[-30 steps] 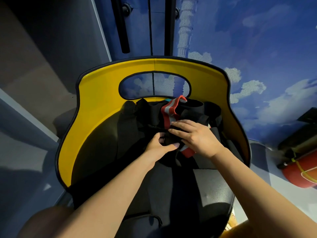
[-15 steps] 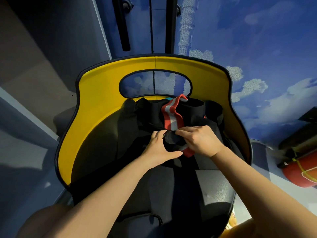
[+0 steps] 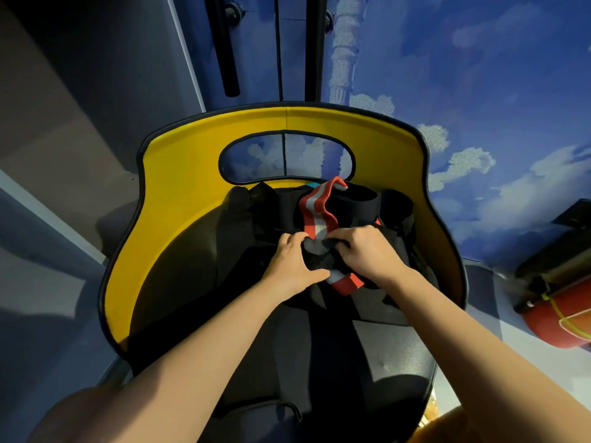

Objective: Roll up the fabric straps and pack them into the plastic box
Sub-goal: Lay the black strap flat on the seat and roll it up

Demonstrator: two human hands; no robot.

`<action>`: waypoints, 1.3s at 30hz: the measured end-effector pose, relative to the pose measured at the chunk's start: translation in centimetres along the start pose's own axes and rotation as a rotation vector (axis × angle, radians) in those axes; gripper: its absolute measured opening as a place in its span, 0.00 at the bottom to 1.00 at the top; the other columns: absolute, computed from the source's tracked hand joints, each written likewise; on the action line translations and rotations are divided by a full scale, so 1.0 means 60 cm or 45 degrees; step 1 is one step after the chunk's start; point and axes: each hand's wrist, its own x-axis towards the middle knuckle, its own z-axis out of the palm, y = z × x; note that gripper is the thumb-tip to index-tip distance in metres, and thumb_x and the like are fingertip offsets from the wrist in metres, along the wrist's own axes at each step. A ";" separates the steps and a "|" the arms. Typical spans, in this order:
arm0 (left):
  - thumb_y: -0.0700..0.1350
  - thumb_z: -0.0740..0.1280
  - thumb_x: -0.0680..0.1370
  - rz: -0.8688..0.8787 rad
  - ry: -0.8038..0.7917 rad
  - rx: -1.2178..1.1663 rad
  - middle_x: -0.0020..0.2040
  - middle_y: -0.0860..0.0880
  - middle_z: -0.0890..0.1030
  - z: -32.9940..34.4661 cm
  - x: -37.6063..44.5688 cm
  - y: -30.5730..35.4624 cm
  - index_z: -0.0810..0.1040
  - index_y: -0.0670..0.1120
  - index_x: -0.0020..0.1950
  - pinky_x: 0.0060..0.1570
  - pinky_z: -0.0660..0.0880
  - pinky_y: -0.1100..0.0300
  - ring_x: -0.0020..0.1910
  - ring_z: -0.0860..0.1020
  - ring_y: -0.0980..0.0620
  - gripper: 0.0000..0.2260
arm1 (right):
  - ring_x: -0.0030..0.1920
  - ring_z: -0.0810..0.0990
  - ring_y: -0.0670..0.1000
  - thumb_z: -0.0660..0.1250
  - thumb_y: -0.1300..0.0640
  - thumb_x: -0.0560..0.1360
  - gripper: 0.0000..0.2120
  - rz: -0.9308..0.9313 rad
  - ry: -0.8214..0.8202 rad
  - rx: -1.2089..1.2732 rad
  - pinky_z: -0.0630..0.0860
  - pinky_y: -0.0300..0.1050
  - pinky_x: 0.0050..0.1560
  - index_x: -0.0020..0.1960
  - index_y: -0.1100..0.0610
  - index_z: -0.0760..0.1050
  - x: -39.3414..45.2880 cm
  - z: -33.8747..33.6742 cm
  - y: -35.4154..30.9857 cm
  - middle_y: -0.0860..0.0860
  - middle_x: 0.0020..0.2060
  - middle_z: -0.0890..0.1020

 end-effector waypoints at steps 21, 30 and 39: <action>0.54 0.76 0.66 -0.096 0.013 -0.057 0.69 0.49 0.66 0.003 -0.002 -0.012 0.63 0.48 0.72 0.58 0.66 0.60 0.67 0.67 0.49 0.39 | 0.42 0.81 0.54 0.59 0.50 0.76 0.15 -0.557 0.100 -0.285 0.79 0.48 0.37 0.46 0.56 0.81 -0.004 0.015 -0.020 0.51 0.41 0.82; 0.34 0.67 0.75 -0.183 -0.162 -0.897 0.58 0.43 0.79 -0.030 0.008 -0.036 0.75 0.38 0.64 0.43 0.75 0.74 0.50 0.78 0.55 0.17 | 0.44 0.84 0.53 0.61 0.53 0.76 0.13 -0.526 0.248 -0.221 0.81 0.44 0.44 0.44 0.58 0.83 -0.015 0.007 -0.019 0.51 0.43 0.85; 0.37 0.69 0.75 -0.188 -0.111 -0.911 0.41 0.51 0.80 -0.020 0.017 -0.025 0.77 0.42 0.55 0.31 0.74 0.74 0.39 0.78 0.60 0.09 | 0.43 0.82 0.49 0.67 0.58 0.75 0.07 0.253 0.345 0.346 0.71 0.36 0.41 0.47 0.60 0.83 -0.007 -0.009 -0.035 0.53 0.43 0.85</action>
